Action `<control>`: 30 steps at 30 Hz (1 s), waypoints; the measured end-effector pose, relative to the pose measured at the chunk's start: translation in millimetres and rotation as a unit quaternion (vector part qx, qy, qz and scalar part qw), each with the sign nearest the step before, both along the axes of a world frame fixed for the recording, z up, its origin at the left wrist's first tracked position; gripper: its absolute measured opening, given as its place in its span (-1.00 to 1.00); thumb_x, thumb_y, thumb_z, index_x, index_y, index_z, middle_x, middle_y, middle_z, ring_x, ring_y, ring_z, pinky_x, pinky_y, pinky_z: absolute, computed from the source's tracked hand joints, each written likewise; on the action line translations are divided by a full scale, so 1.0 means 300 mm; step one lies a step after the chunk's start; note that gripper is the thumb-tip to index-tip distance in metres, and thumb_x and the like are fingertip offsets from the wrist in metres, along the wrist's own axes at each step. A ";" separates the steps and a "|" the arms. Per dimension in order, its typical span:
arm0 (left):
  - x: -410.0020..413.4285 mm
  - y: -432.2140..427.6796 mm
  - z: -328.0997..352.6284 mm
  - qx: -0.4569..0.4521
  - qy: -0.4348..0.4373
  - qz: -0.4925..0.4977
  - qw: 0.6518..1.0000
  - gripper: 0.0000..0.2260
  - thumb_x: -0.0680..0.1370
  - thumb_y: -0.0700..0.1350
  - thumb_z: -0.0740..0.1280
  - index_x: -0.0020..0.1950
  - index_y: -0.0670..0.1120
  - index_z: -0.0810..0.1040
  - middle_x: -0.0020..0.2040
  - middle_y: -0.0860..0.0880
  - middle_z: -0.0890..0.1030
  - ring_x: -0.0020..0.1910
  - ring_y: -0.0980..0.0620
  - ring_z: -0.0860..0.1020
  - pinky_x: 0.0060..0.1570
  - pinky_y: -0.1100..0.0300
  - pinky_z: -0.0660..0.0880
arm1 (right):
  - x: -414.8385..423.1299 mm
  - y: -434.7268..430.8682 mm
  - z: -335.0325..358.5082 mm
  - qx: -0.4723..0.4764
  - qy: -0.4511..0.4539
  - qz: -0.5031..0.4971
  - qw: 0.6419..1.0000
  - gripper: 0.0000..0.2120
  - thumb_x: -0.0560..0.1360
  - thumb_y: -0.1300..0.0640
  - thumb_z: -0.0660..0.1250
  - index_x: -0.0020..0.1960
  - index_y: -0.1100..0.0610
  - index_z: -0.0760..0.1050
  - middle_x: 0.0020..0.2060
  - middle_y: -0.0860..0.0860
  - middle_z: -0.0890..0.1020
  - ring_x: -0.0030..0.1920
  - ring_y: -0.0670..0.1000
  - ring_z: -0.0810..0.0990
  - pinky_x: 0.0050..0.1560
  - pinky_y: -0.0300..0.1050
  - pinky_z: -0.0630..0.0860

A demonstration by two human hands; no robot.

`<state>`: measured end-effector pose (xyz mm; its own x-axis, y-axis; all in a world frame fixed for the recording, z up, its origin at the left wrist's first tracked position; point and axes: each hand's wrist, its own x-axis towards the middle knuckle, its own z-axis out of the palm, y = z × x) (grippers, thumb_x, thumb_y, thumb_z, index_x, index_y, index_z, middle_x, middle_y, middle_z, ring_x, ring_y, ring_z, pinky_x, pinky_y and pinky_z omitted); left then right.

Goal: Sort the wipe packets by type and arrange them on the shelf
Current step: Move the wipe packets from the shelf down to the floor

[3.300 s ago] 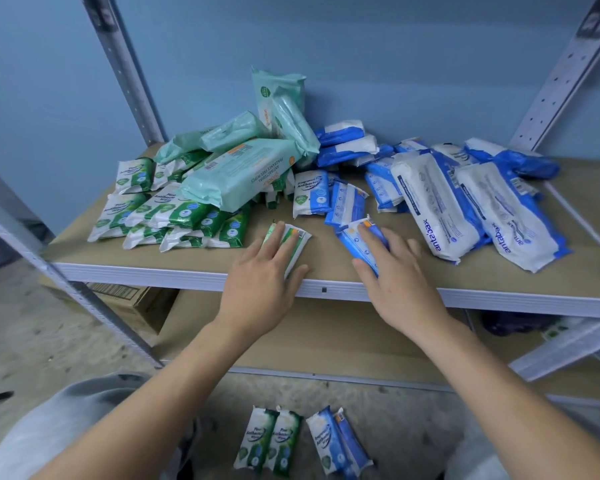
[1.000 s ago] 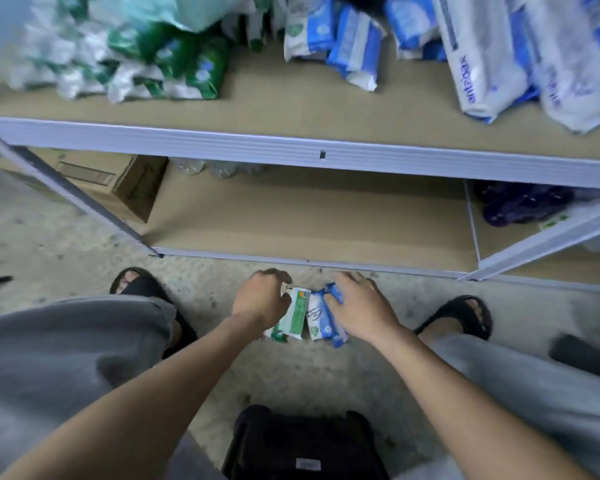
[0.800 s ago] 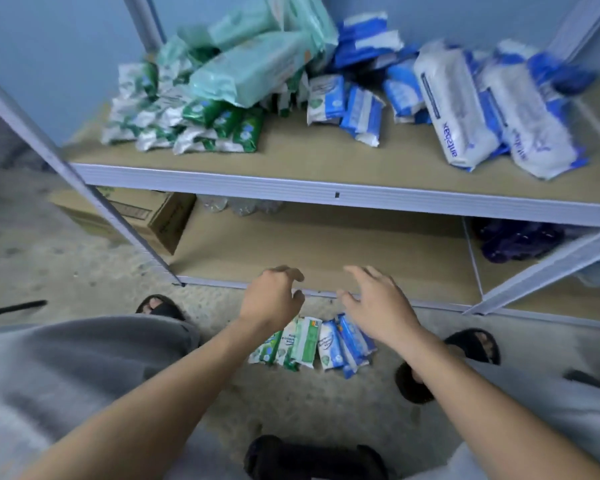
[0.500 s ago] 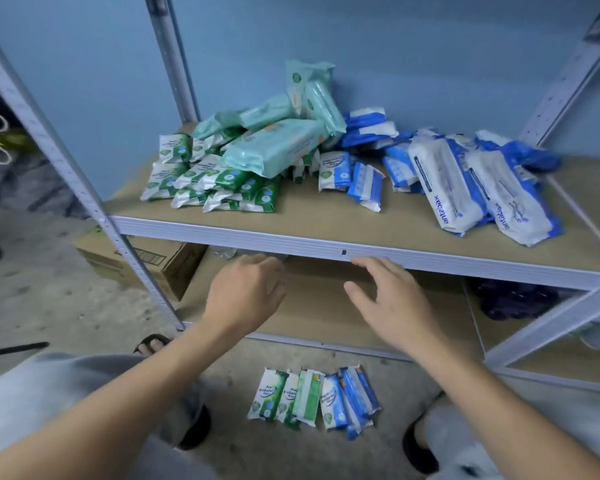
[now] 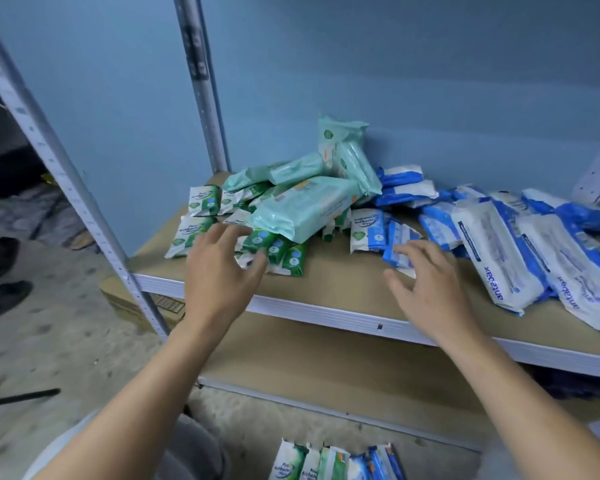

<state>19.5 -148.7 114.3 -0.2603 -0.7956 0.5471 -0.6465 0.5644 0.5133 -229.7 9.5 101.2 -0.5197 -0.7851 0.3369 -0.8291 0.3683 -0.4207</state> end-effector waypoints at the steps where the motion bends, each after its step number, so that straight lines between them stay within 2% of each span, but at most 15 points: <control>1: -0.008 -0.022 0.003 0.016 0.007 0.009 1.000 -0.68 0.51 0.06 0.44 0.21 -0.05 0.60 0.18 -0.02 0.59 0.22 -0.09 0.47 0.13 0.00 0.46 | -0.010 -0.026 -0.001 -0.001 0.000 -0.005 1.000 -0.60 0.58 -0.05 0.30 0.38 0.04 0.47 0.39 -0.01 0.39 0.38 0.06 0.31 0.31 -0.01 0.34; 5: -0.049 -0.089 -0.011 0.089 0.008 0.006 0.996 -0.50 0.48 0.22 0.42 0.31 -0.04 0.57 0.25 -0.01 0.57 0.26 -0.06 0.50 0.16 0.04 0.46 | -0.052 -0.098 -0.027 0.058 -0.005 -0.034 0.998 -0.51 0.59 -0.13 0.25 0.47 0.00 0.39 0.52 0.05 0.28 0.47 0.16 0.21 0.42 0.09 0.28; 9: -0.082 -0.119 -0.020 0.087 0.009 0.006 0.996 -0.51 0.46 0.16 0.45 0.31 -0.03 0.58 0.22 -0.02 0.60 0.21 -0.03 0.53 0.14 0.09 0.46 | -0.072 -0.148 -0.050 0.082 -0.043 -0.051 0.994 -0.42 0.57 -0.25 0.21 0.53 -0.06 0.31 0.56 0.05 0.20 0.50 0.19 0.15 0.46 0.10 0.22; 11: -0.087 -0.128 -0.019 0.089 0.011 0.012 0.996 -0.52 0.45 0.13 0.48 0.31 -0.04 0.58 0.21 -0.02 0.60 0.20 -0.03 0.54 0.11 0.11 0.45 | -0.072 -0.166 -0.053 0.080 -0.048 -0.051 0.994 -0.43 0.56 -0.29 0.20 0.51 -0.11 0.34 0.55 0.04 0.21 0.50 0.21 0.14 0.45 0.09 0.20; 14: -0.083 -0.136 -0.013 0.098 0.017 0.007 0.995 -0.52 0.42 0.09 0.53 0.29 -0.05 0.59 0.19 -0.01 0.61 0.16 -0.02 0.55 0.02 0.18 0.41 | -0.078 -0.172 -0.059 0.046 -0.044 -0.051 0.997 -0.58 0.55 -0.26 0.24 0.30 -0.07 0.55 0.50 0.07 0.31 0.48 0.21 0.20 0.38 0.05 0.25; 16: -0.077 -0.137 -0.008 0.105 0.017 0.000 0.994 -0.52 0.41 0.07 0.55 0.28 -0.05 0.59 0.18 -0.01 0.61 0.13 -0.01 0.55 -0.01 0.20 0.38 | -0.083 -0.167 -0.069 0.027 -0.038 -0.043 0.998 -0.67 0.55 -0.22 0.27 0.12 -0.03 0.61 0.44 0.09 0.38 0.47 0.20 0.24 0.33 0.01 0.27; 19: -0.061 -0.133 0.000 0.117 0.008 -0.010 0.993 -0.54 0.40 0.03 0.55 0.27 -0.03 0.60 0.13 -0.01 0.62 0.06 0.02 0.55 -0.06 0.19 0.38 | -0.084 -0.150 -0.074 0.011 -0.033 -0.036 0.999 -0.74 0.55 -0.19 0.29 -0.07 -0.02 0.59 0.39 0.10 0.44 0.46 0.17 0.28 0.29 -0.05 0.24; 22: -0.032 -0.131 0.007 0.133 0.010 -0.016 0.991 -0.55 0.39 0.04 0.55 0.26 0.00 0.59 0.06 0.02 0.66 -0.03 0.02 0.59 -0.10 0.15 0.44 | -0.082 -0.113 -0.061 0.006 -0.035 -0.044 0.998 -0.73 0.55 -0.13 0.33 -0.16 0.04 0.58 0.33 0.04 0.48 0.34 0.16 0.35 0.11 -0.14 0.22; 25: -0.005 -0.127 0.011 0.150 0.011 -0.018 0.988 -0.55 0.39 0.00 0.52 0.27 0.02 0.58 0.02 0.05 0.66 -0.11 0.03 0.56 -0.15 0.17 0.40 | -0.084 -0.077 -0.056 0.001 -0.021 -0.054 0.998 -0.69 0.51 -0.07 0.40 -0.32 0.04 0.46 0.21 -0.04 0.53 0.25 0.13 0.39 0.06 -0.15 0.25; 28: 0.011 -0.113 0.001 0.153 -0.026 -0.028 0.988 -0.56 0.42 0.01 0.47 0.29 0.02 0.56 -0.04 0.04 0.59 -0.09 0.01 0.49 -0.21 0.18 0.34 | -0.080 -0.055 -0.050 -0.019 -0.023 -0.058 0.998 -0.73 0.40 0.12 0.47 -0.32 0.07 0.39 -0.03 -0.10 0.49 0.06 0.13 0.41 -0.04 -0.09 0.28; 30: 0.011 -0.107 -0.011 0.144 -0.025 -0.025 0.989 -0.55 0.44 0.06 0.45 0.31 0.03 0.55 0.09 0.01 0.61 0.07 -0.01 0.51 -0.09 0.18 0.36 | -0.073 -0.042 -0.040 -0.019 -0.025 -0.055 0.998 -0.82 0.38 0.16 0.46 -0.20 0.07 0.44 -0.05 -0.06 0.46 0.01 0.10 0.36 -0.07 -0.07 0.28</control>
